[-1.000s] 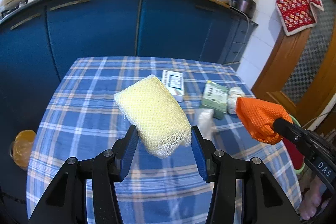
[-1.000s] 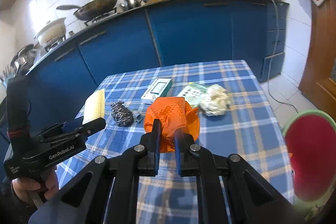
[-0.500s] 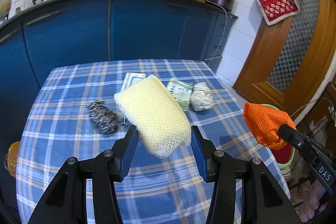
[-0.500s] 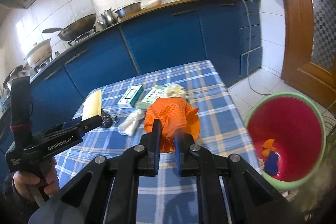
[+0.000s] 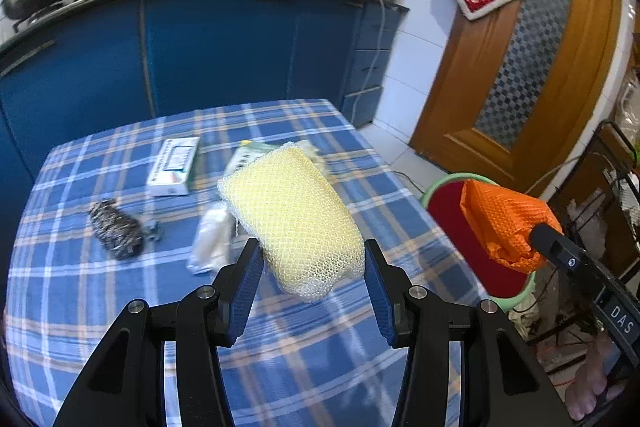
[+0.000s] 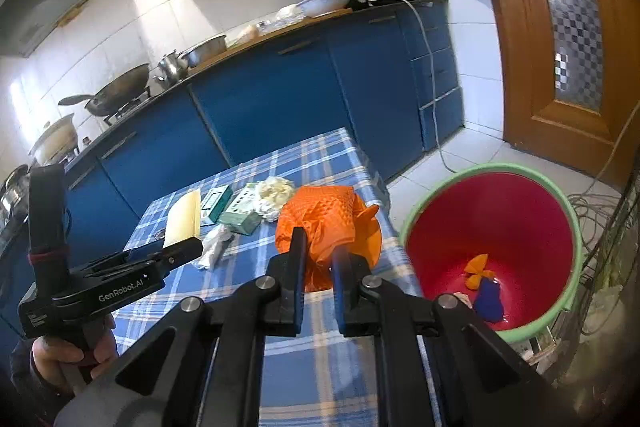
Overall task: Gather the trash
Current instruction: 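Carry the sponge in the left tool while the right tool carries the orange bag over the bucket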
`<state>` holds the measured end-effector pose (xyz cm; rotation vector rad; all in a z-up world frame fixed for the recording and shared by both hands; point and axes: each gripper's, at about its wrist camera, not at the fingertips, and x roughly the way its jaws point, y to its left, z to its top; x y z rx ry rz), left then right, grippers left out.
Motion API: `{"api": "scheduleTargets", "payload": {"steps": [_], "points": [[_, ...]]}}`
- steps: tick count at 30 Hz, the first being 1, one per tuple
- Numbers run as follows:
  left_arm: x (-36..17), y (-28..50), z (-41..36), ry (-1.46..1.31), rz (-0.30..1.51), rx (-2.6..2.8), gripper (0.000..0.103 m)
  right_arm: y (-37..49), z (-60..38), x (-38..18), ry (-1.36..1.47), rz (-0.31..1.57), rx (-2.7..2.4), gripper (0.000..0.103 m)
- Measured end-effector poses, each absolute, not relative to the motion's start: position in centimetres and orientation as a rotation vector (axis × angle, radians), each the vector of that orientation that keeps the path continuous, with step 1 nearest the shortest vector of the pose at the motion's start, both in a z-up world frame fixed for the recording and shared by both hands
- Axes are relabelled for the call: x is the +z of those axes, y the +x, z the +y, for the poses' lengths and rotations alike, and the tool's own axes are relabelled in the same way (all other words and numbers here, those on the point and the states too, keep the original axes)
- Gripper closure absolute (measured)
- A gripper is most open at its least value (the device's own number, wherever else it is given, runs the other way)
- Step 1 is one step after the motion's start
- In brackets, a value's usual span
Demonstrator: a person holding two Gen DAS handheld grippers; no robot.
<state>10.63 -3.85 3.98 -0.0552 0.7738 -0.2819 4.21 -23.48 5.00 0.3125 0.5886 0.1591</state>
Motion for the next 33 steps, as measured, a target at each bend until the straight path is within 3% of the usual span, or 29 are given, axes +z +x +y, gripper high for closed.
{"api": "scheduleTargets", "payload": {"steps": [33], "points": [[1.0,13.3,-19.5,0.118,0.857,-0.554,0.051,5.0,-32.7,0.6,0.454,0.628,0.003,0.089]]}}
